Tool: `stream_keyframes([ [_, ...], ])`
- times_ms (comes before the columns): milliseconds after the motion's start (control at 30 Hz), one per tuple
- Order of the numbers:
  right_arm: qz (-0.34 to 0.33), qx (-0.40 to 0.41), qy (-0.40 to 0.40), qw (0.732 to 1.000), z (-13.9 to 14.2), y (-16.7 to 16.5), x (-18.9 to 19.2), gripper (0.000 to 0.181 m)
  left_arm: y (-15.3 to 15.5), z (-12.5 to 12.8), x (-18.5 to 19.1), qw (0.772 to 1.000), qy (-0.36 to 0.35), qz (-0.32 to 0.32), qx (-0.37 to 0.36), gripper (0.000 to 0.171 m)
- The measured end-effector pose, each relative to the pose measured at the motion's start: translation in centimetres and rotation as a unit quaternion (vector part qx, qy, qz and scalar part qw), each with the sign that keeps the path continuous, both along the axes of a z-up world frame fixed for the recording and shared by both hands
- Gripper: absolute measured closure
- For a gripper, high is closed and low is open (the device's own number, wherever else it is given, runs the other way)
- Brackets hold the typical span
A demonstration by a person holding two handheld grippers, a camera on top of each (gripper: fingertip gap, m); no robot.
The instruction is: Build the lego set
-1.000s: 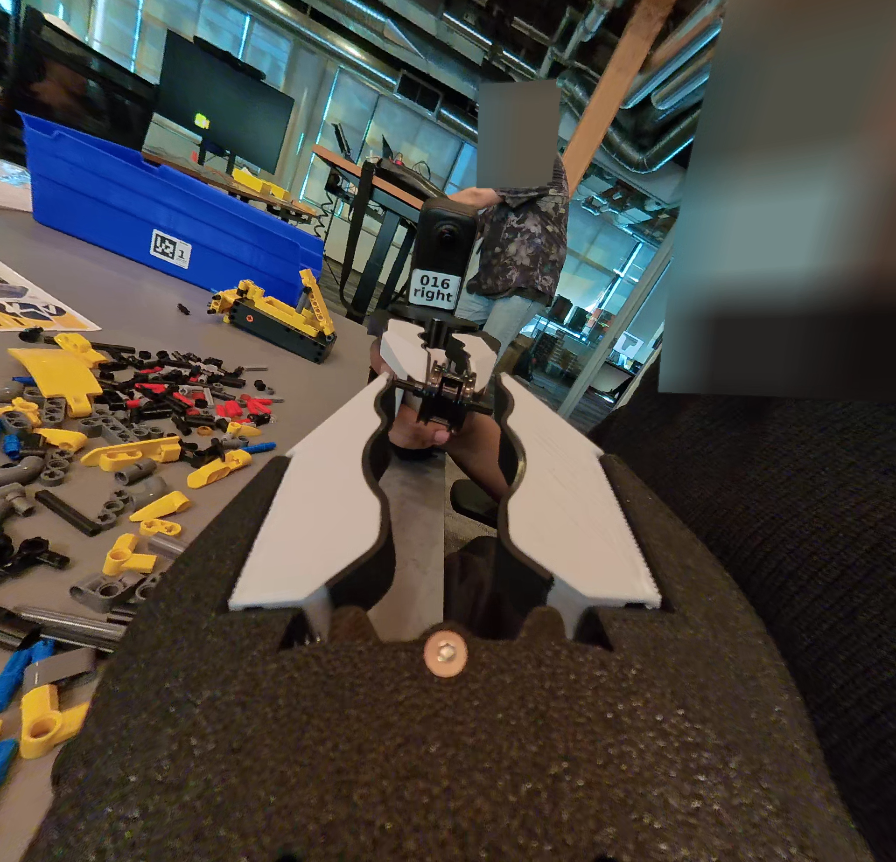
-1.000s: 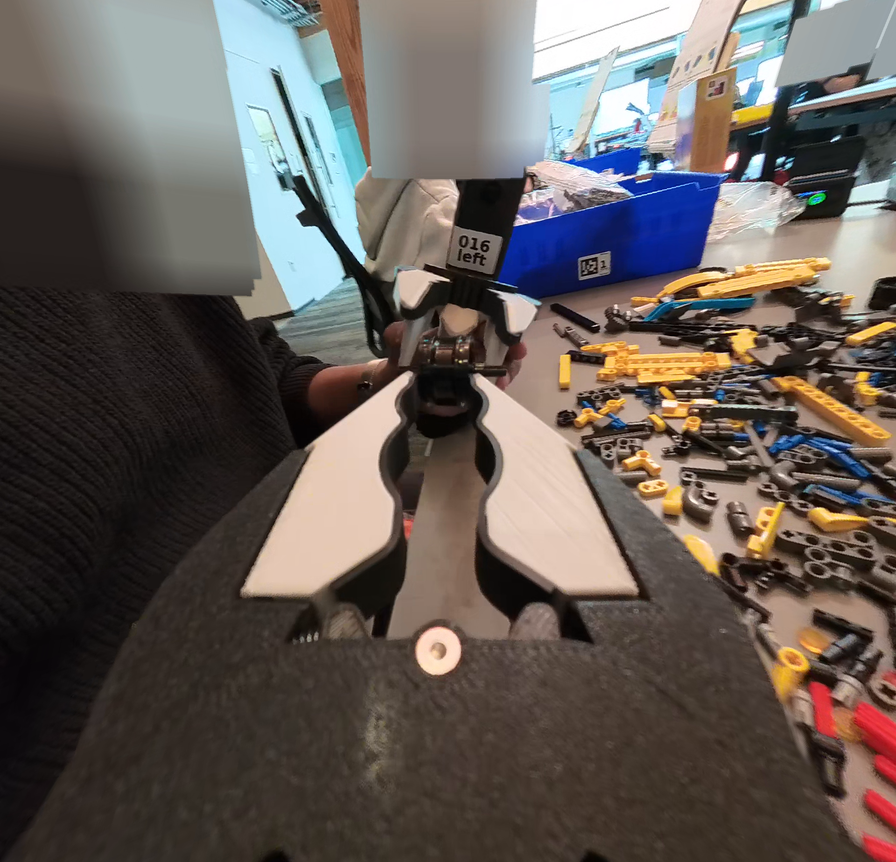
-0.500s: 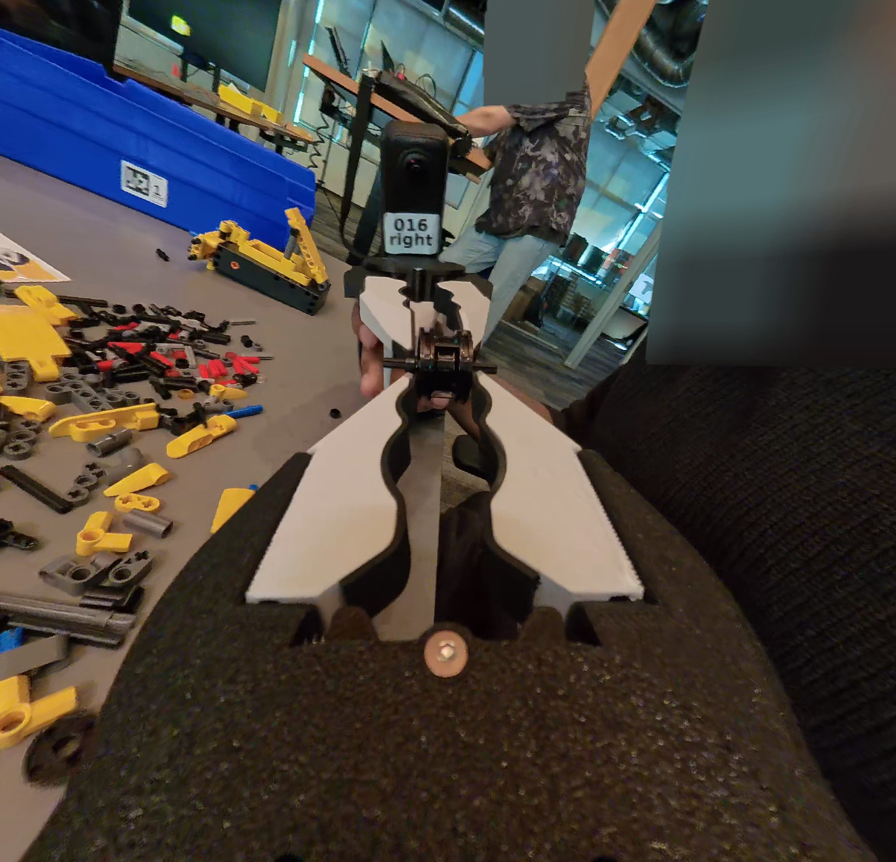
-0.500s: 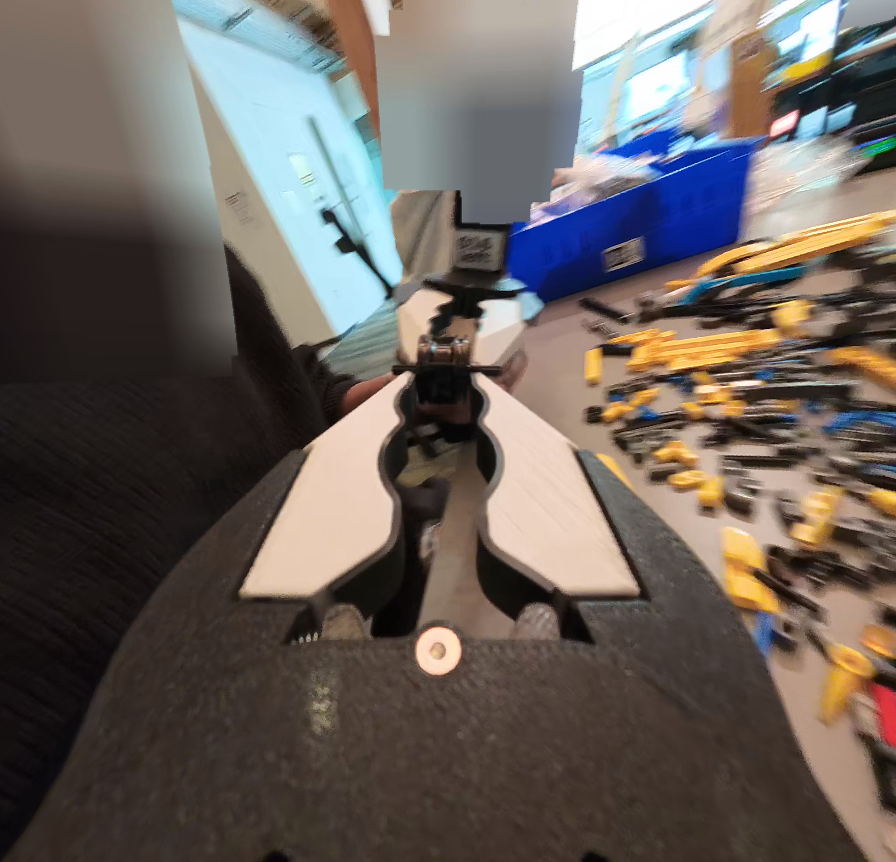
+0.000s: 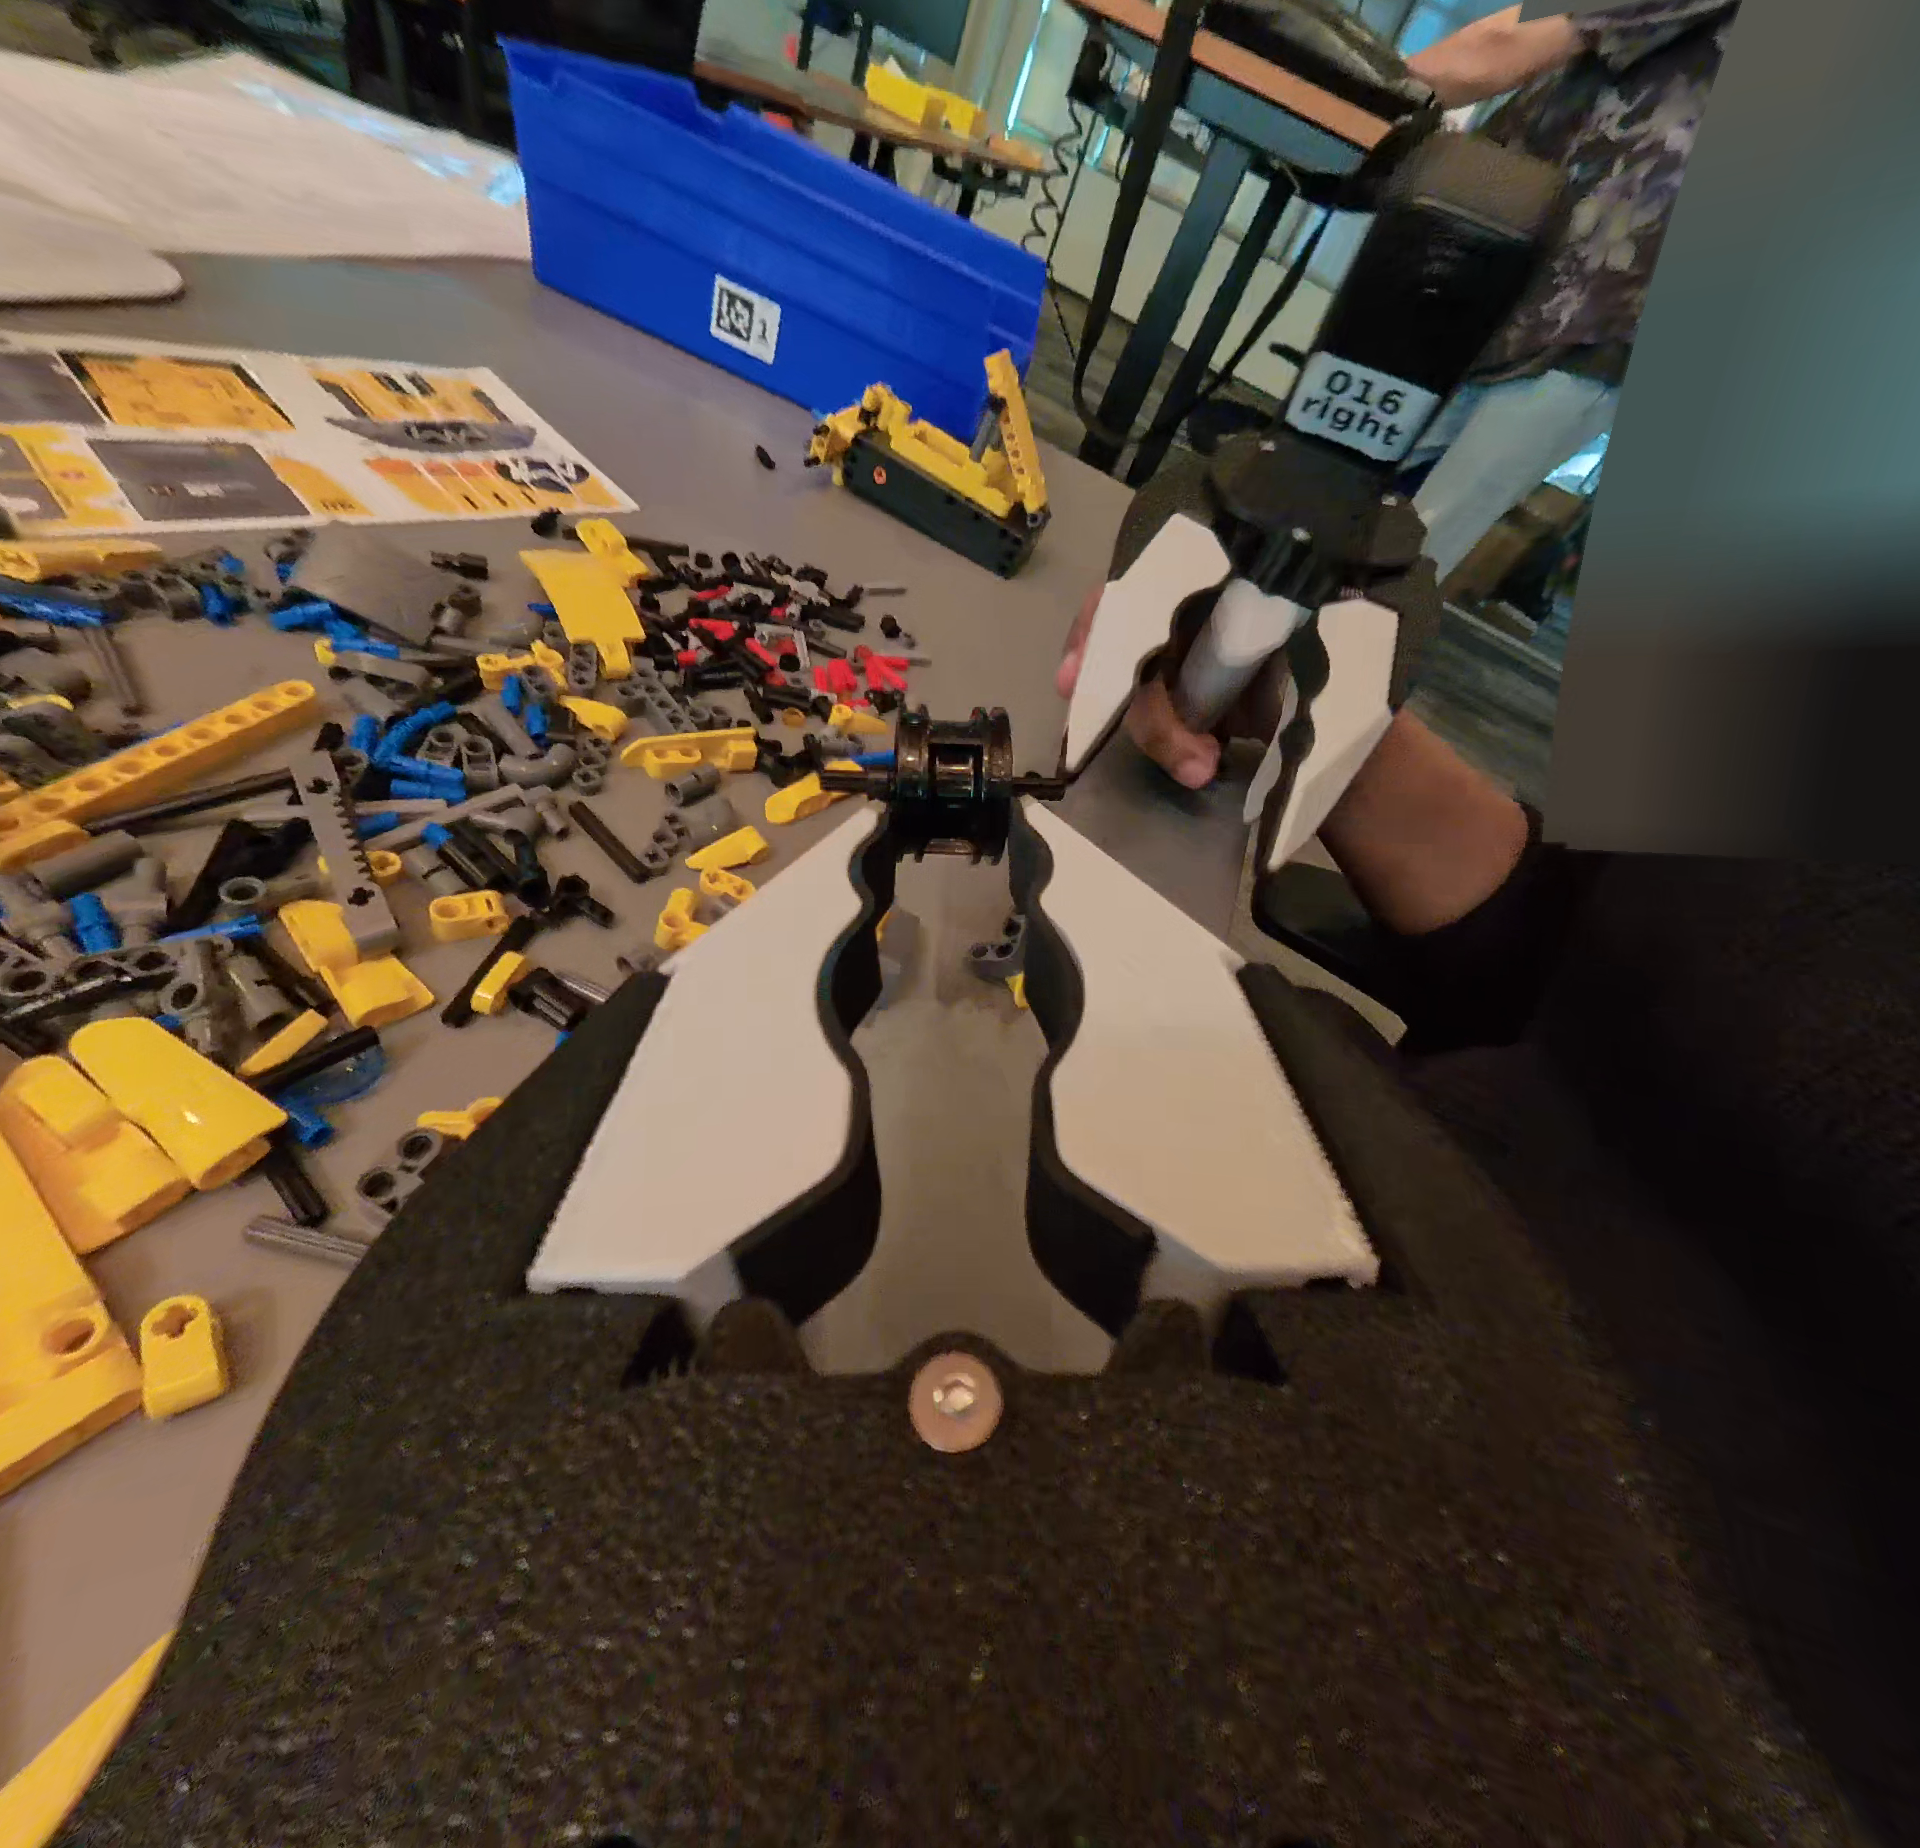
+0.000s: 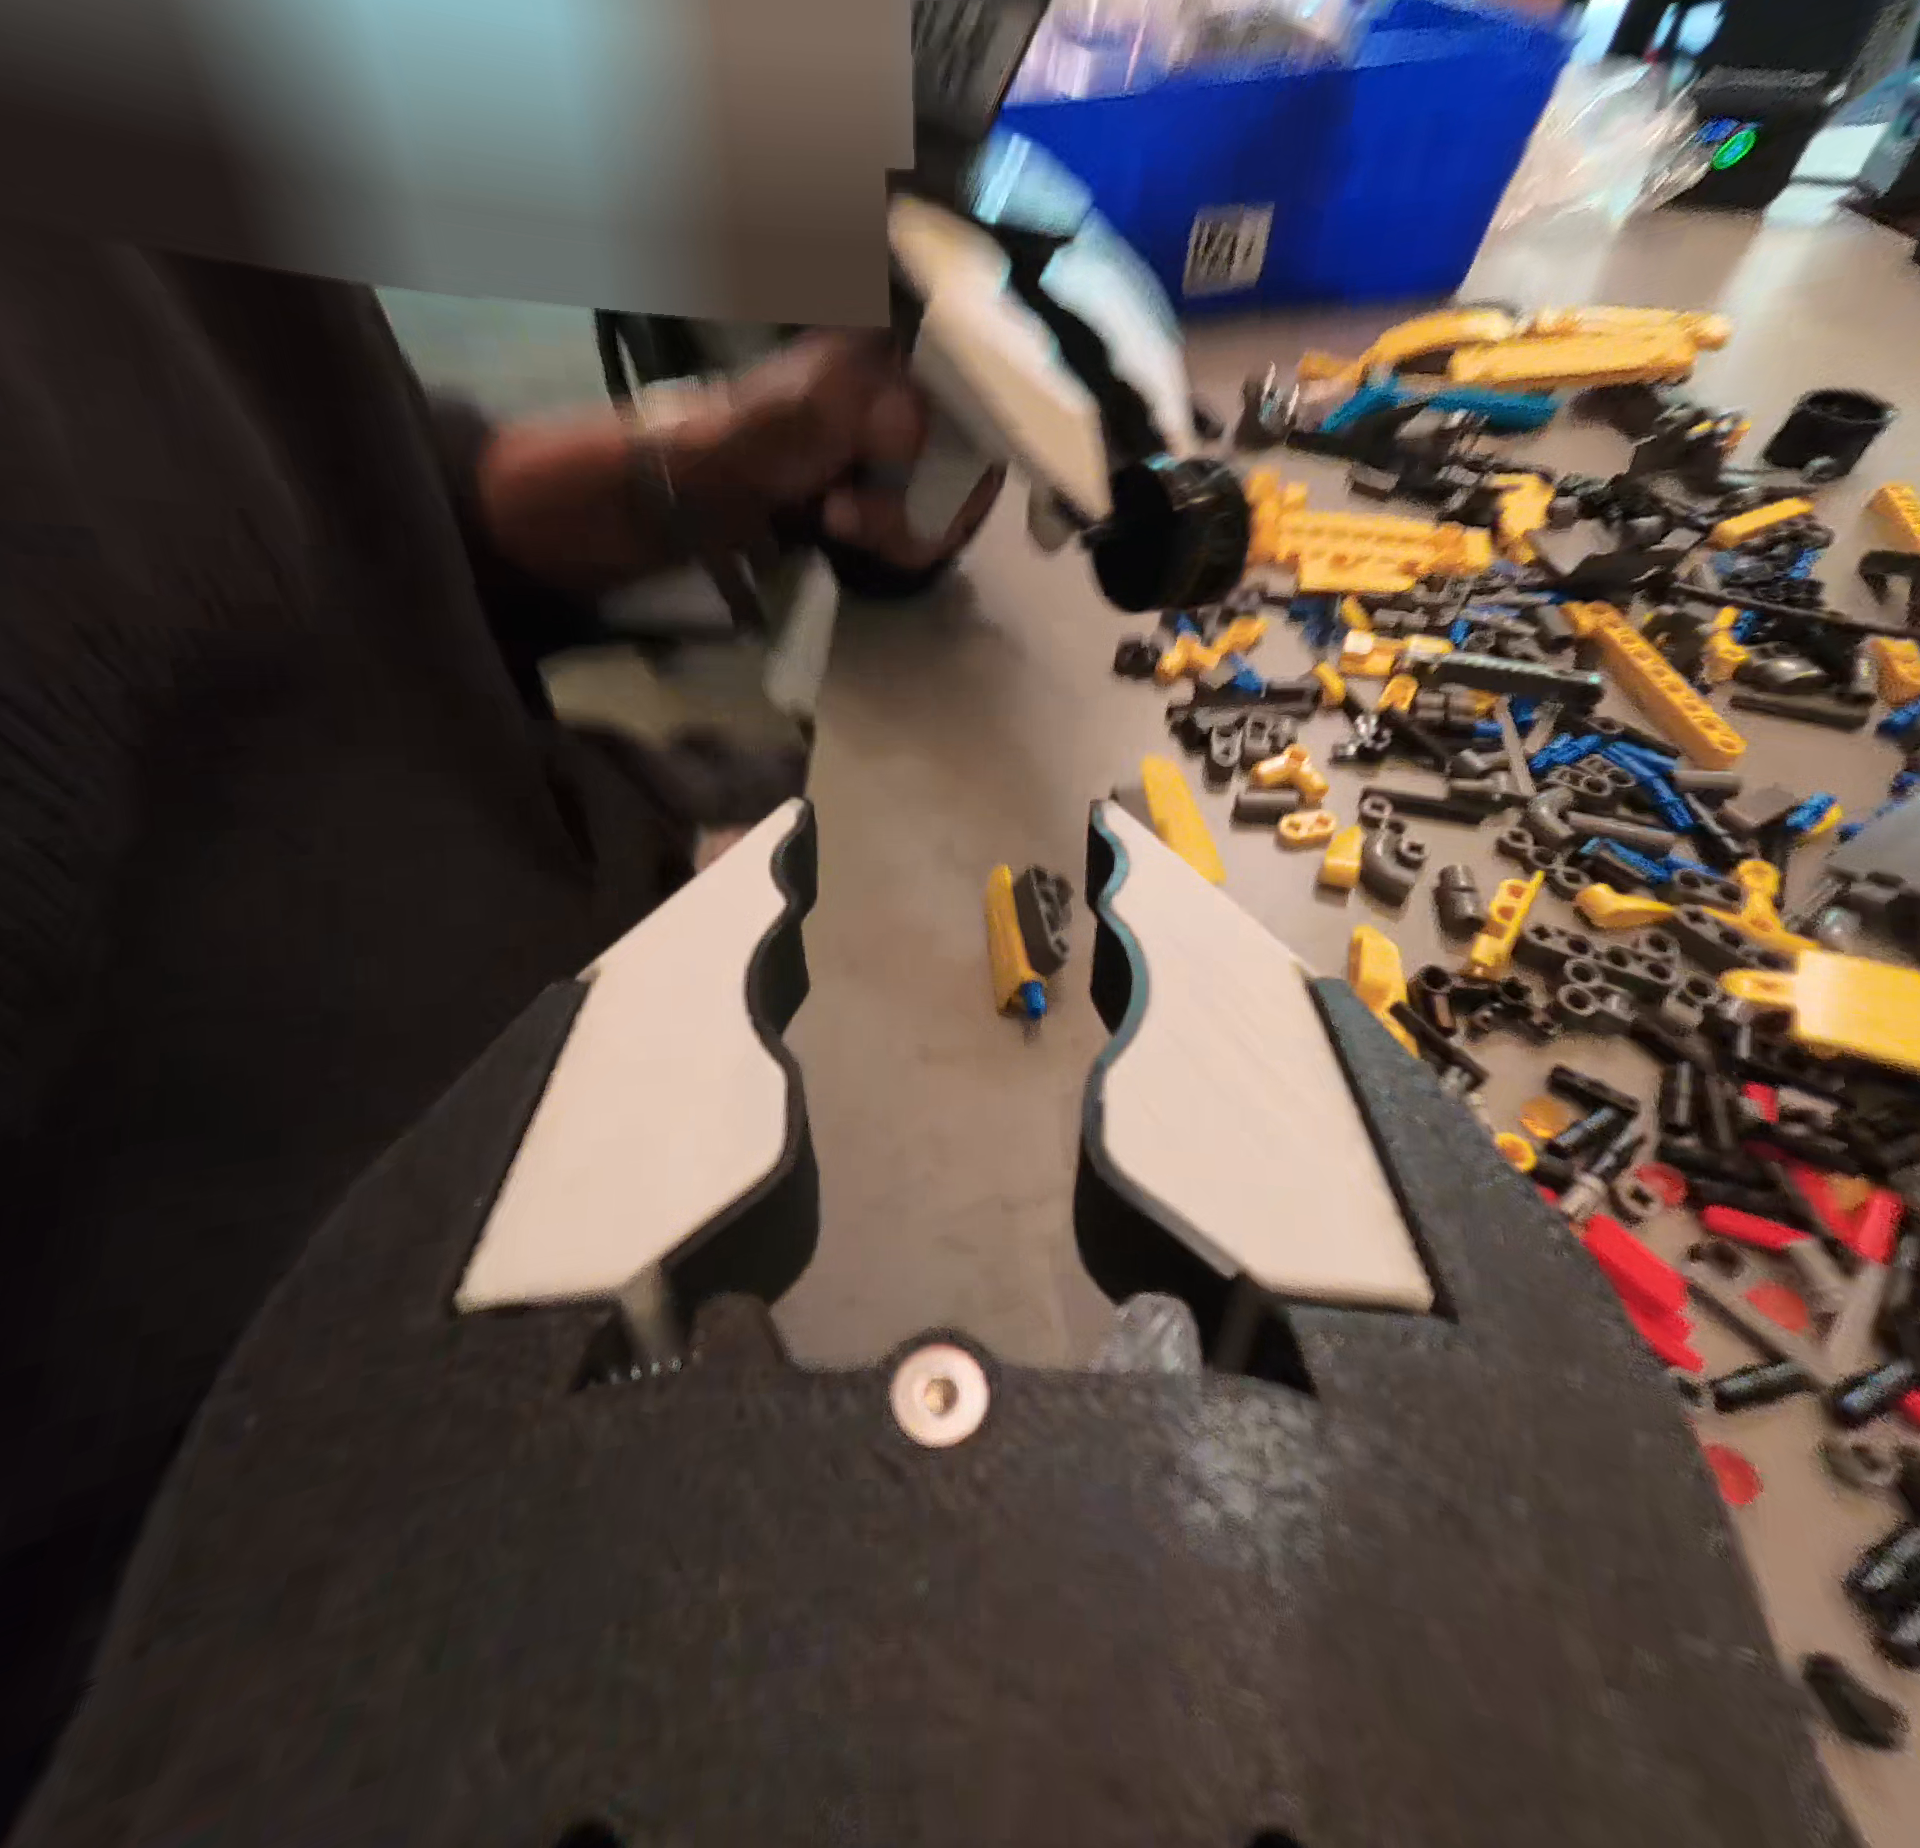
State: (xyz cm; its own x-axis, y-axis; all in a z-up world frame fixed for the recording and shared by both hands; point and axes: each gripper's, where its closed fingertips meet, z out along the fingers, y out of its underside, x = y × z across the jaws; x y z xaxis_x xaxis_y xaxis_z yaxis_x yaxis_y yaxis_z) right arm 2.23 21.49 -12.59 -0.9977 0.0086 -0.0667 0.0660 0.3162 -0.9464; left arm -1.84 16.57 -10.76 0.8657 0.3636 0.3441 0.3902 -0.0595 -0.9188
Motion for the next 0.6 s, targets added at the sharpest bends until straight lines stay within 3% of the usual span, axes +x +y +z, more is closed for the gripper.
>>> stream_keyframes([
  [167, -0.026, 0.108, 0.137, 0.984, -3.2, -0.6, -0.7, 0.130, -0.1, 0.1, -0.1, 1.000, -0.013, -0.002, 0.013, 0.151],
  [600, -0.028, 0.181, 0.150, 0.971, -5.5, -0.6, -1.1, 0.147, -0.1, -0.1, -0.2, 1.000, -0.019, -0.001, 0.010, 0.151],
])
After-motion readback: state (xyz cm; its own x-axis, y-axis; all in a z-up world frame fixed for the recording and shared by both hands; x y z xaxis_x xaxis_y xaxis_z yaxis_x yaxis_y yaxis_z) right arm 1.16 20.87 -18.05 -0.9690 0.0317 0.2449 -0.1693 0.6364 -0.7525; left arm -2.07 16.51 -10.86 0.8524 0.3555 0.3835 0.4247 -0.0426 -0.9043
